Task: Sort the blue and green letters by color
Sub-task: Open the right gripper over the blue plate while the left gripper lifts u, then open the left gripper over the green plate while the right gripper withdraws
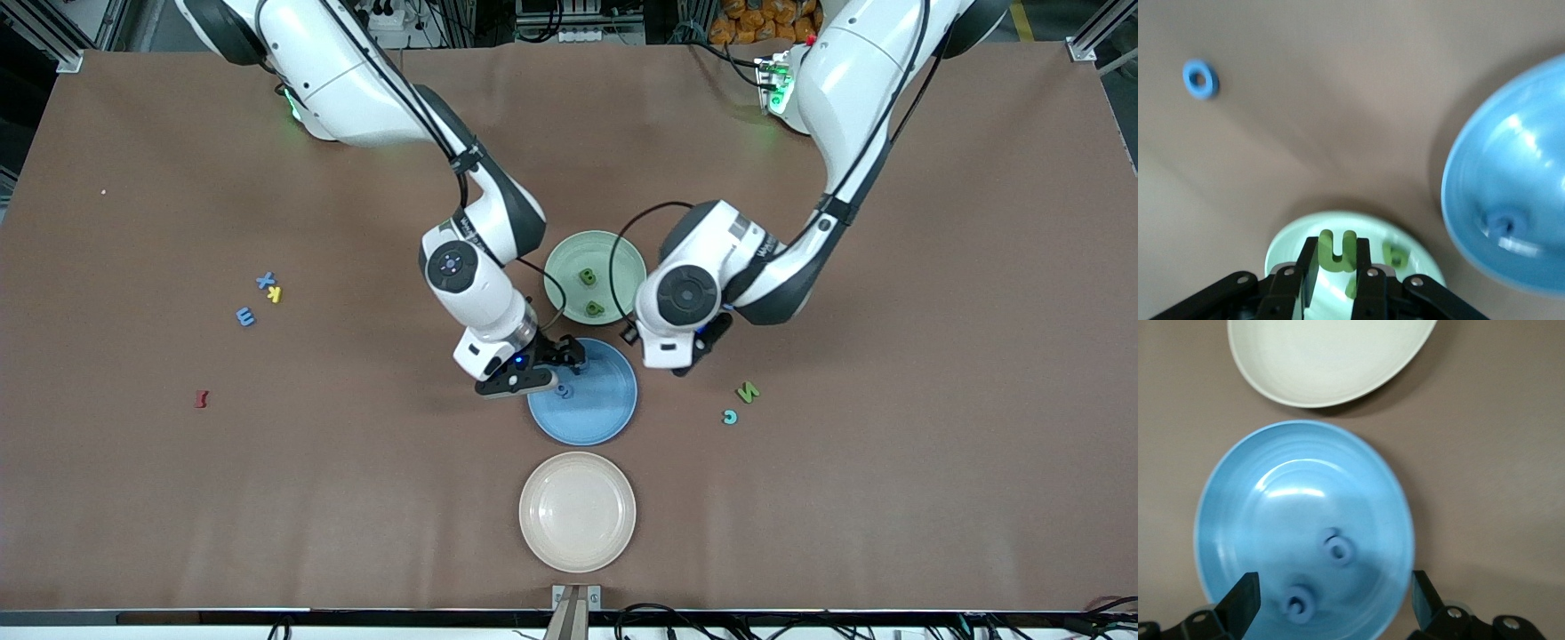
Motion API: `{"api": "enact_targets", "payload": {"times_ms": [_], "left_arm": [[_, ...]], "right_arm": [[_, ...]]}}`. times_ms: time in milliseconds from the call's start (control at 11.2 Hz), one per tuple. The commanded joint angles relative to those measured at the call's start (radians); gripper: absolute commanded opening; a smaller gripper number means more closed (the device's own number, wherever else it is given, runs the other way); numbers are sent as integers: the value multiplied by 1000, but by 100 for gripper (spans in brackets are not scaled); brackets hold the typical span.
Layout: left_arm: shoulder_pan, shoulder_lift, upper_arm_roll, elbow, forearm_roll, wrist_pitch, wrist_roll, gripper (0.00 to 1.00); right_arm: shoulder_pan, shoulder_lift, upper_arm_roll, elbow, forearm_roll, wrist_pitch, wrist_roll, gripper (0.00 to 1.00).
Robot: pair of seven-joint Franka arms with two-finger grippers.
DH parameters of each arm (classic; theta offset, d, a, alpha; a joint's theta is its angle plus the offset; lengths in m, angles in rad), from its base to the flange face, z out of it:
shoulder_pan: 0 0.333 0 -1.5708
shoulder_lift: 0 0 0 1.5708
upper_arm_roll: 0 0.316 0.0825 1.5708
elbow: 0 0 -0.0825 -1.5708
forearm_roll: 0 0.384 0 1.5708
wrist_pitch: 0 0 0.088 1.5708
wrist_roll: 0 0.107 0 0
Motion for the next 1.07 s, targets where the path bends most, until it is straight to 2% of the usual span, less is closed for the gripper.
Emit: {"api": "enact_targets", "payload": {"times_ms": [0,90,179,269,448,627,806,985], "left_arm": [[3,-19,-85,-15,-23,-30,-48,0],[-20,-14,-93,-19,-23,-32,-48,0],[-40,-7,-93,-19,-23,-32,-46,63],[-58,1,-92,-23,-12,-32,-48,100],[-66,1,-84,-29,-10,-50,-48,100],[-47,-6,-43,-28,14,-50,-40,100],[34,-16,-23,-28,75,-33,-31,100],[108,-25,-23,-32,103,3,-29,100]], "right_arm": [[-91,-68,10,-109,10,-5,-165,100],[-119,-85,10,-138,11,-6,-209,100],[-154,-115,10,-189,10,-14,-258,100],[-186,-148,10,-242,4,-26,-333,100],[-263,-211,8,-337,-32,-55,-456,100],[-336,-258,7,-402,-142,-65,-512,100],[-428,-327,7,-468,-269,-127,-581,100],[-507,-373,7,-528,-315,-149,-682,100]]}}
